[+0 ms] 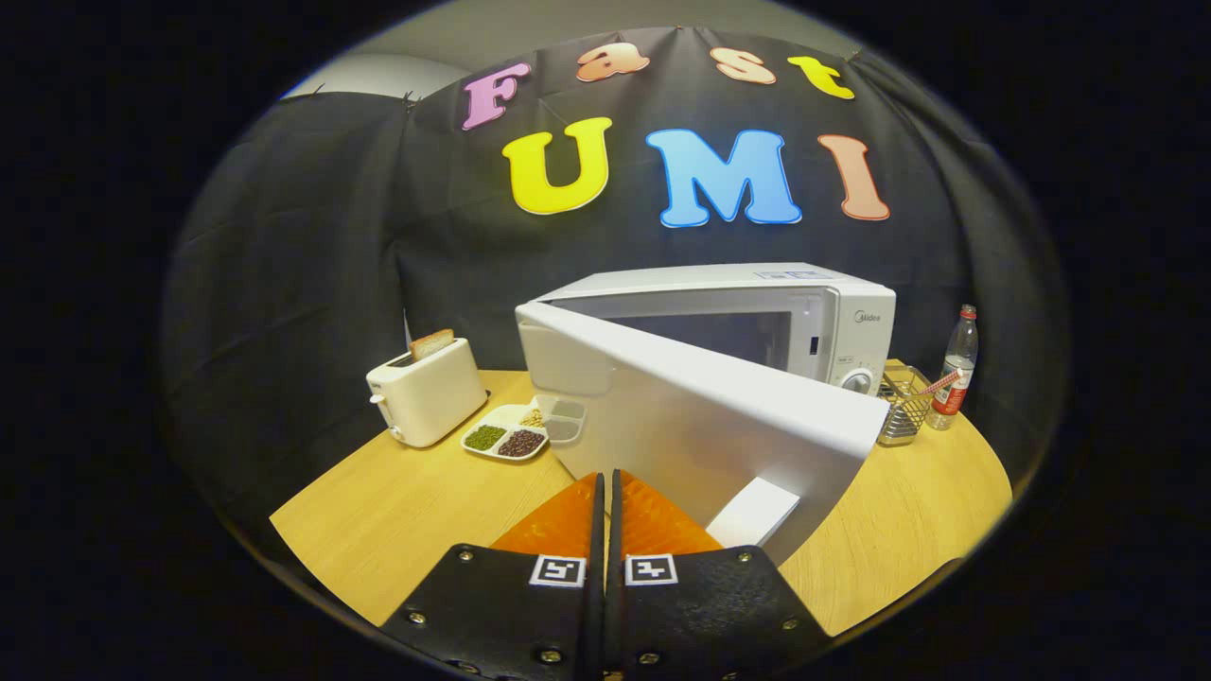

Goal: Open the microwave, put the food inside, and close the microwave door.

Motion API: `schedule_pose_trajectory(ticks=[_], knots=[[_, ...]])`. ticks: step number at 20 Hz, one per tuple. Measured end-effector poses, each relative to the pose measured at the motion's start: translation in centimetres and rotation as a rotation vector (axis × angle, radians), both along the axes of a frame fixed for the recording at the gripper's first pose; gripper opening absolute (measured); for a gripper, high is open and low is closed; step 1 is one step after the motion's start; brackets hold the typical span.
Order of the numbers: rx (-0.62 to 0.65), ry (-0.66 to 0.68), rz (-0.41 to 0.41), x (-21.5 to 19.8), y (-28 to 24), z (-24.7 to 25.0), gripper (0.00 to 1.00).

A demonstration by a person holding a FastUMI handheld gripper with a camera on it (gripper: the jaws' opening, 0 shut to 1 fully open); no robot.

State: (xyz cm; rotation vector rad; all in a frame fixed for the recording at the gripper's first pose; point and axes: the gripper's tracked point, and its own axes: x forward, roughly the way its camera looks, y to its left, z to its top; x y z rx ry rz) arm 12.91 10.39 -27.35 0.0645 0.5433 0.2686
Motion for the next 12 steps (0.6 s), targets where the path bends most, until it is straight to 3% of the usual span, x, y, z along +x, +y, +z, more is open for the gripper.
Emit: schedule_pose_trajectory(ticks=[12], knots=[[-0.011, -0.008, -0.104, 6.6, -5.3, -1.3, 0.01]])
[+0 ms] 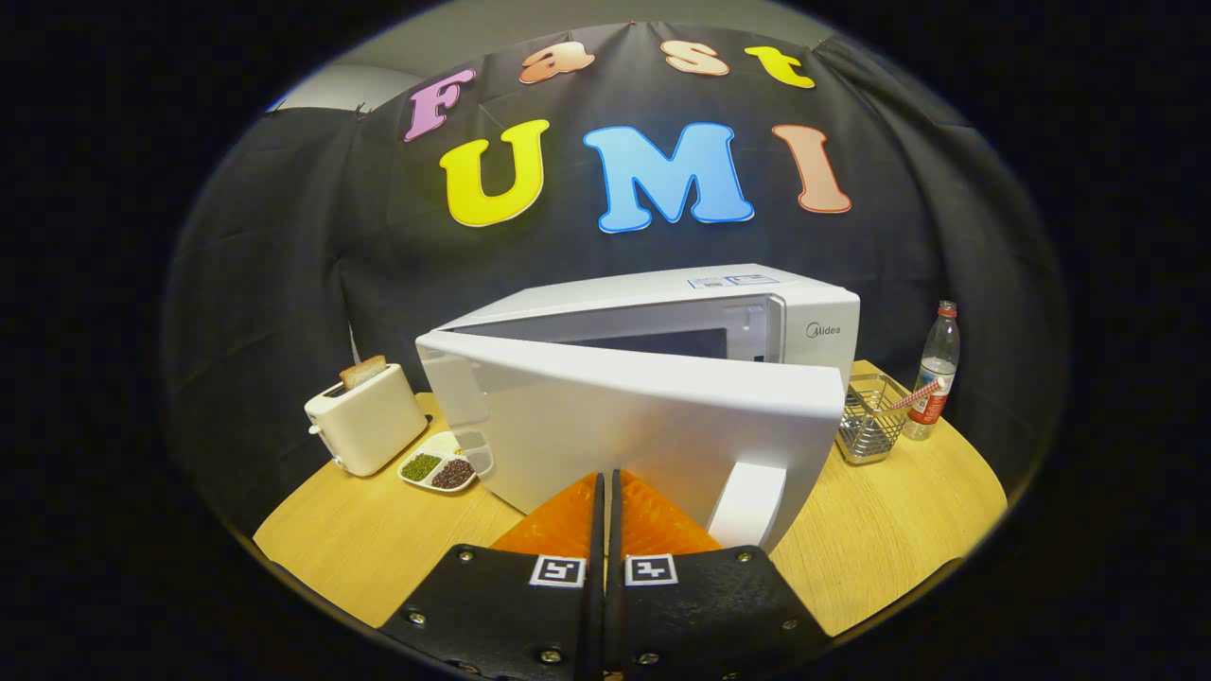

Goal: Open the microwave, put the food inside, and close the microwave door.

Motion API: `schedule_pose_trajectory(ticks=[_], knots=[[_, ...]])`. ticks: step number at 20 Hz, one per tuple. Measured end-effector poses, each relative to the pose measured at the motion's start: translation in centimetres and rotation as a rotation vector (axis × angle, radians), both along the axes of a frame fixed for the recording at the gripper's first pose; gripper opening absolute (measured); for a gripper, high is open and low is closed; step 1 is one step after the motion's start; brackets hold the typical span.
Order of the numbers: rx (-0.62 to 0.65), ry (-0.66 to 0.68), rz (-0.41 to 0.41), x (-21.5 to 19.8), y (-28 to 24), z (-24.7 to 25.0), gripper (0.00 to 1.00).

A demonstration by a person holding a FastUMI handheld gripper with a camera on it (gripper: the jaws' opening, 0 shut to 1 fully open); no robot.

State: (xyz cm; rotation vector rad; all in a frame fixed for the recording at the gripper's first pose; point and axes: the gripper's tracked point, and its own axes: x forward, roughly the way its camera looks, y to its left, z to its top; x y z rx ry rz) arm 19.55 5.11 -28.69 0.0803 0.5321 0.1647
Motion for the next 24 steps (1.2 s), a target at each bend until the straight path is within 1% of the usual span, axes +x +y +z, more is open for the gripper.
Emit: schedule_pose_trajectory(ticks=[5, 18, 24], knots=[[0.018, 0.003, -0.016, 2.2, -0.9, -0.7, 0.01], [0.015, -0.011, -0.075, 8.3, -3.2, -1.6, 0.01], [0.024, 0.001, -0.108, 9.7, -3.6, -2.3, 0.01]])
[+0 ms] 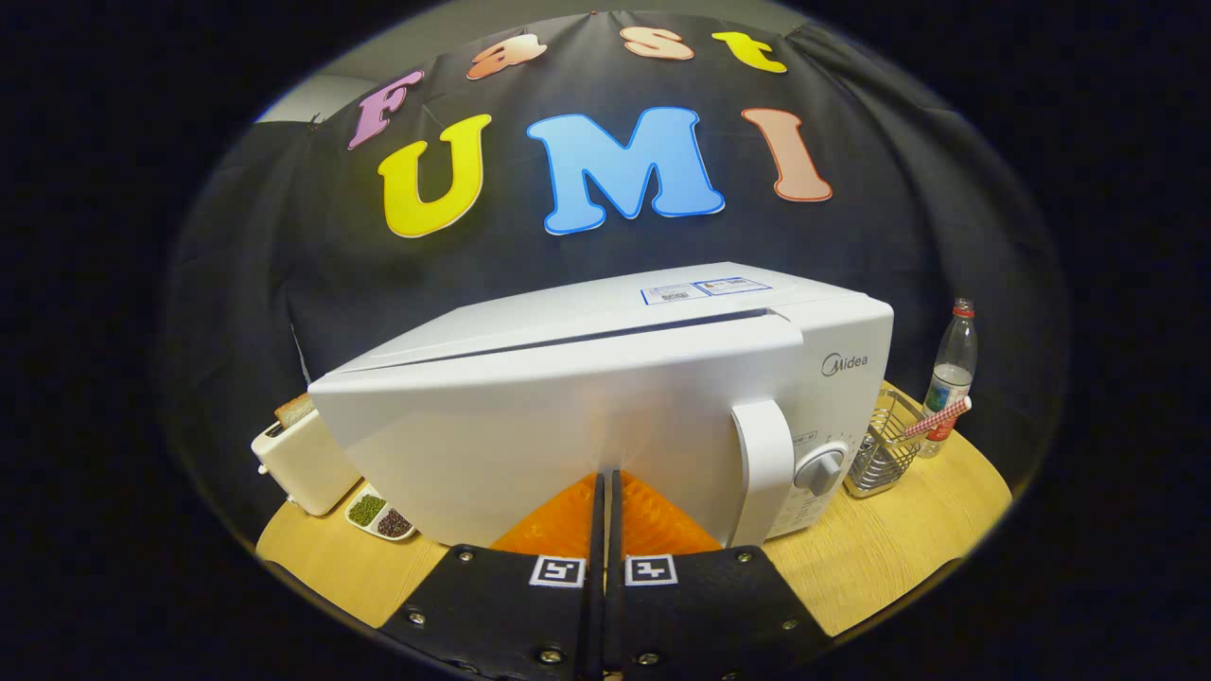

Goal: Open the microwave, put the food inside, and close the microwave door.

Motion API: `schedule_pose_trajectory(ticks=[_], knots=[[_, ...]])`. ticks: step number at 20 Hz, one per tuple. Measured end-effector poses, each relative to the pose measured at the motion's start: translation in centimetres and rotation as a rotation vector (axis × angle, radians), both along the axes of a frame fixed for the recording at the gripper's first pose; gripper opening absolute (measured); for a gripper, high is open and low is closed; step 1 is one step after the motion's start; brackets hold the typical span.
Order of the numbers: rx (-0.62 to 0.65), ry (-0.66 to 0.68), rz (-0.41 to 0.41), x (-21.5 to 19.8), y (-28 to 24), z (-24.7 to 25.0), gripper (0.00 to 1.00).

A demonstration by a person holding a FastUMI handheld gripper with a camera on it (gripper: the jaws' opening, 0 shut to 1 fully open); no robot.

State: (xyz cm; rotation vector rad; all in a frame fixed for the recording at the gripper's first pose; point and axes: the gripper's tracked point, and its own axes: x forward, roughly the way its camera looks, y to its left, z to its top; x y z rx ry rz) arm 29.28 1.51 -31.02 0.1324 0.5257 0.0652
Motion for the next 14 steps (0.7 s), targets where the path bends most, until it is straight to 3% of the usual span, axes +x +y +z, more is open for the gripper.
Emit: schedule_pose_trajectory(ticks=[11, 14], knots=[[-0.023, 0.011, -0.026, 0.6, 0.6, -0.1, 0.04], [-0.04, -0.053, -0.023, -0.2, 0.8, 2.7, 0.04]])
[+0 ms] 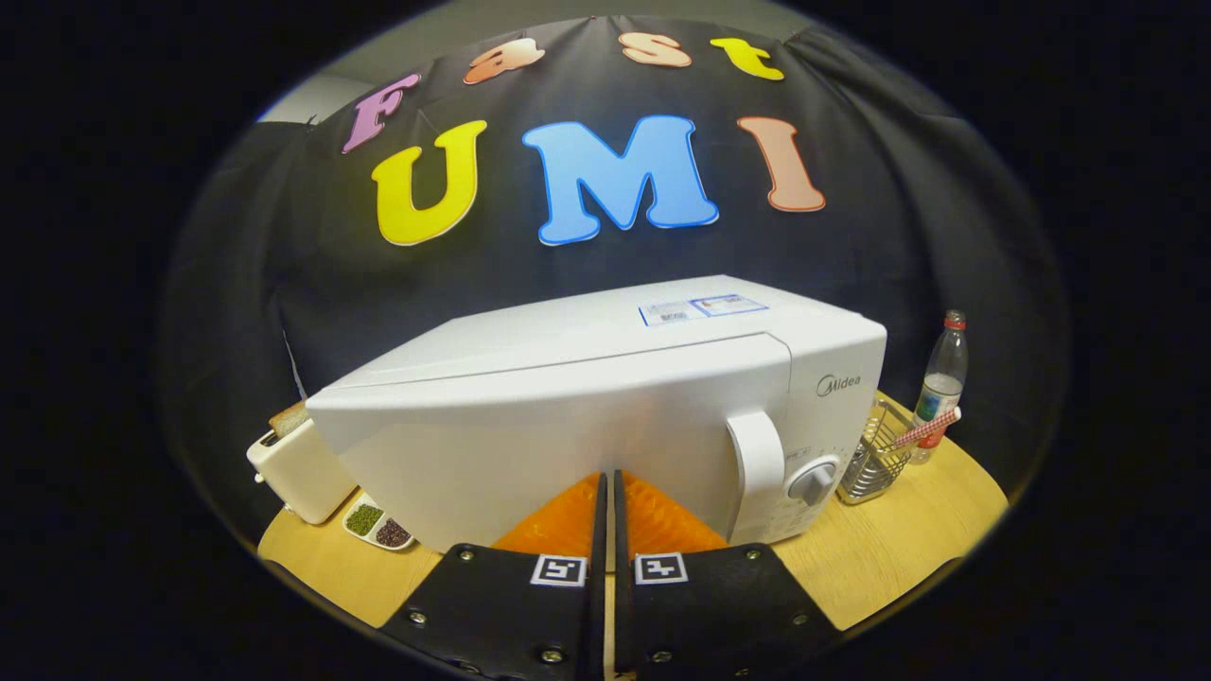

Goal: Open the microwave, put the food inside, and close the microwave door.

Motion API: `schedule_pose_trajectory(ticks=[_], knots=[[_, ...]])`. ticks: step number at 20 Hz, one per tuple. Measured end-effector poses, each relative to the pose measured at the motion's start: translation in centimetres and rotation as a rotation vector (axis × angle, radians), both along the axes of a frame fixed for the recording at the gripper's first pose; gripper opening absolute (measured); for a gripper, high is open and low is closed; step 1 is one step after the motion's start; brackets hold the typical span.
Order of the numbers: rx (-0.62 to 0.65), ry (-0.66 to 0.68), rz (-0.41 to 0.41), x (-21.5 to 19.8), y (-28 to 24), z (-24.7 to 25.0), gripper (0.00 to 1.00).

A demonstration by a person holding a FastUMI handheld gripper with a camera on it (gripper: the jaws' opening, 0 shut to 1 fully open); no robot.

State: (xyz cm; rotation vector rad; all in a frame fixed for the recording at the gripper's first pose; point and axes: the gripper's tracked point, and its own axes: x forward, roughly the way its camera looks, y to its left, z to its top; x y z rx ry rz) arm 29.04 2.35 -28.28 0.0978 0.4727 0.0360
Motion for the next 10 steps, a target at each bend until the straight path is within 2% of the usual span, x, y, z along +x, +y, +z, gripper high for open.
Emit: schedule_pose_trajectory(ticks=[10], knots=[[0.0, -0.099, -0.012, -8.6, 0.5, 7.4, 0.04]])
